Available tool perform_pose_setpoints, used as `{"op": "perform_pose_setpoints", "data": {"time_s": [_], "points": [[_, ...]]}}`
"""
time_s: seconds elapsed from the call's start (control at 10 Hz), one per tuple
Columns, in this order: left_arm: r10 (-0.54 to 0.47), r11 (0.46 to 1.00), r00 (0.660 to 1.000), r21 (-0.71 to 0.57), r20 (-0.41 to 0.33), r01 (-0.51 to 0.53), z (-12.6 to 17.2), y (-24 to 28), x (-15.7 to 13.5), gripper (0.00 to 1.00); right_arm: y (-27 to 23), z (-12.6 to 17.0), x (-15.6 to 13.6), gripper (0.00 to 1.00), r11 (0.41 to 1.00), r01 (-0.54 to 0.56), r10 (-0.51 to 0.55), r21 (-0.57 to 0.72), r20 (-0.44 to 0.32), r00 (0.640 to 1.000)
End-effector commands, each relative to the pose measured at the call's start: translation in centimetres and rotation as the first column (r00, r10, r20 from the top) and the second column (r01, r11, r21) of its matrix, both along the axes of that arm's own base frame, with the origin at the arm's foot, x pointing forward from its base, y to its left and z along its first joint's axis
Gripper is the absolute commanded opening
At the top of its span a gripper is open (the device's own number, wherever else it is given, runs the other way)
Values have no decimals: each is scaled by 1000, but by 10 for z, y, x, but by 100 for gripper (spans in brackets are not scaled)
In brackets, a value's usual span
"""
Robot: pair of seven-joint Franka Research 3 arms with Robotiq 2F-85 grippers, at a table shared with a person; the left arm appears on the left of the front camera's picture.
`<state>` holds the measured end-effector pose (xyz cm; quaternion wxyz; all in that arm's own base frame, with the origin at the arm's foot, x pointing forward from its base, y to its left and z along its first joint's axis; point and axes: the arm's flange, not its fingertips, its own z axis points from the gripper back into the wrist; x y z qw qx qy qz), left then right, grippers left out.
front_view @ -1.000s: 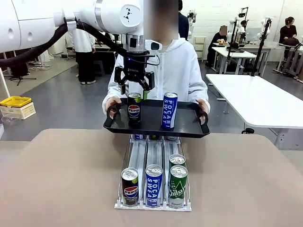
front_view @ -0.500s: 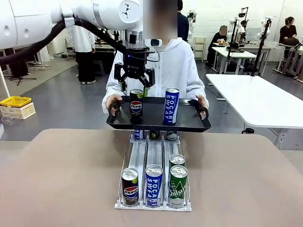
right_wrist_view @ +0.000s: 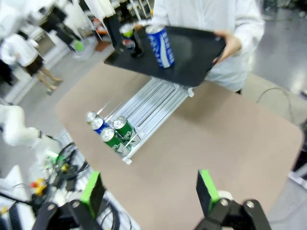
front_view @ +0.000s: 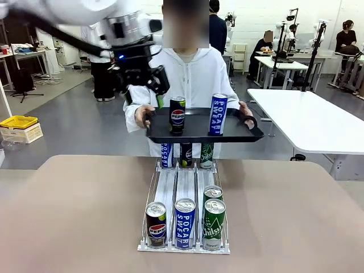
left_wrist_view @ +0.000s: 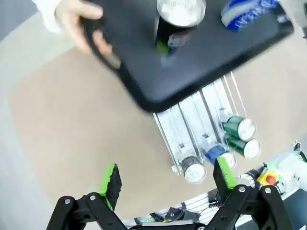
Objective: Retrieve and hand over the desired beverage to the person.
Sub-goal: Place the picked can on the Handle tray extended by the person.
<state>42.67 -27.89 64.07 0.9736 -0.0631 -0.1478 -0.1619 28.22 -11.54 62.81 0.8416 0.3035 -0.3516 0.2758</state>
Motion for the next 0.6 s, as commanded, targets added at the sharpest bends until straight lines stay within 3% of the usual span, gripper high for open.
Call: {"op": "perform_pose_setpoints", "data": {"time_s": [0.0,0.3,0.5], "points": [[-98,995,994,-29,41,99,-34,40,-56,100,0,1,2,100,1000,-17,17,26,20,1000],[-104,994,993,-32,55,106,-27,63,-82,100,0,1,2,100,1000,-17,17,26,20,1000],[-83,996,996,-28,-20,83,-26,70,-73,100,0,1,2,100,1000,-17,17,26,20,1000]]}}
